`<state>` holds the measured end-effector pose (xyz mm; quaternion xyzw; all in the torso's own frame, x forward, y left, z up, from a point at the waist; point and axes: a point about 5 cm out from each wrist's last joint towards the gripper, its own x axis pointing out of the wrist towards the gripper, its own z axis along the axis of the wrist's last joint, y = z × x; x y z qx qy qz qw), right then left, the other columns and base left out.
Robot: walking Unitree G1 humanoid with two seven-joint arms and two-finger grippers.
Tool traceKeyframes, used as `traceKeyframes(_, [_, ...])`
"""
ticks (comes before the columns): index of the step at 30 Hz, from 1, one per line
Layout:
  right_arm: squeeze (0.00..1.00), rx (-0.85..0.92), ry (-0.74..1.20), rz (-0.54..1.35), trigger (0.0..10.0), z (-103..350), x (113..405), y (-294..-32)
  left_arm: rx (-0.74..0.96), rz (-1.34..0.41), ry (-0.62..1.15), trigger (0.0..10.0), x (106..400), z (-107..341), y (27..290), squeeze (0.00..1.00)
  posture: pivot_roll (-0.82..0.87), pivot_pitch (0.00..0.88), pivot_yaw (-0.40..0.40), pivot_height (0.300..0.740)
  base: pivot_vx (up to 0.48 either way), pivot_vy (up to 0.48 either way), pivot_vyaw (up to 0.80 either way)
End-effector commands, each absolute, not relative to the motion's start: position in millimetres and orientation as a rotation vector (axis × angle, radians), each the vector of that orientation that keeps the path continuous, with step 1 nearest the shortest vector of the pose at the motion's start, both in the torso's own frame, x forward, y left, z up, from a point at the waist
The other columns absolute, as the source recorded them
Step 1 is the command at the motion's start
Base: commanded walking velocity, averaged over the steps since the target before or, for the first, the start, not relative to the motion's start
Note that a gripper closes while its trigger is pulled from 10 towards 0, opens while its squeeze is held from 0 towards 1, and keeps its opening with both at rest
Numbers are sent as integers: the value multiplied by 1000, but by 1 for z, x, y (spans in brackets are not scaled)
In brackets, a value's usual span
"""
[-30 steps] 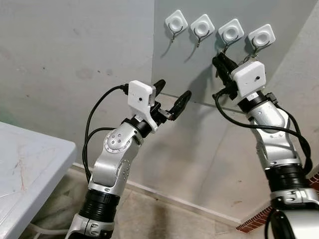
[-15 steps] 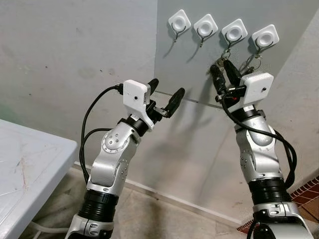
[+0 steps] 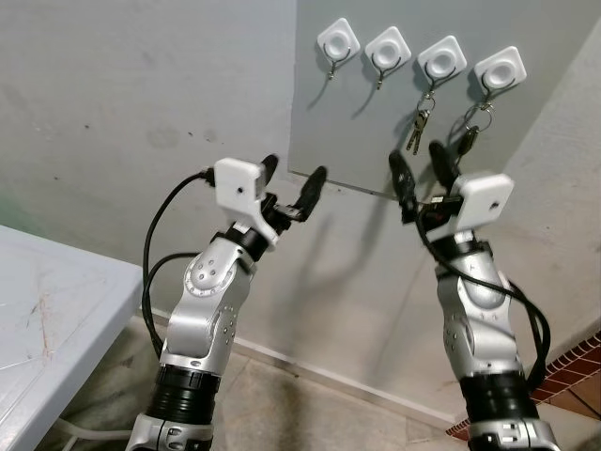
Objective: Hang keys on a hook
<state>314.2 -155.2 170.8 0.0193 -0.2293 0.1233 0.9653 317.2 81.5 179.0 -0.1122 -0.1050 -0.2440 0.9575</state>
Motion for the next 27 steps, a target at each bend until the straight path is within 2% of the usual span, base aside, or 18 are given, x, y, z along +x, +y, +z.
traceKeyframes(1, [1000,41,-474,254,10000,174,311,-153,-237,-467,-205,10000,318,175,84,0,-11,0,-22,740,0,0,0])
traceKeyframes(12, [1000,117,-290,95,10000,124,284,-161,-283,-343,-100,10000,307,131,104,0,-10,0,-23,740,0,0,0])
traceKeyframes(13, [941,123,-279,98,10000,122,281,-161,-285,-336,-95,10000,305,128,106,0,-12,0,-22,740,0,0,0])
traceKeyframes(14, [0,134,-268,93,10000,119,277,-162,-285,-332,-93,10000,302,125,108,0,-14,0,-21,740,0,0,0])
traceKeyframes(22, [0,81,-166,10,10000,97,247,-189,-227,-257,-78,10000,280,105,144,0,-13,0,-12,740,0,0,0])
traceKeyframes(27, [0,79,-123,-13,10000,88,232,-192,-224,-244,-48,10000,270,98,154,0,-12,0,-7,740,0,0,0])
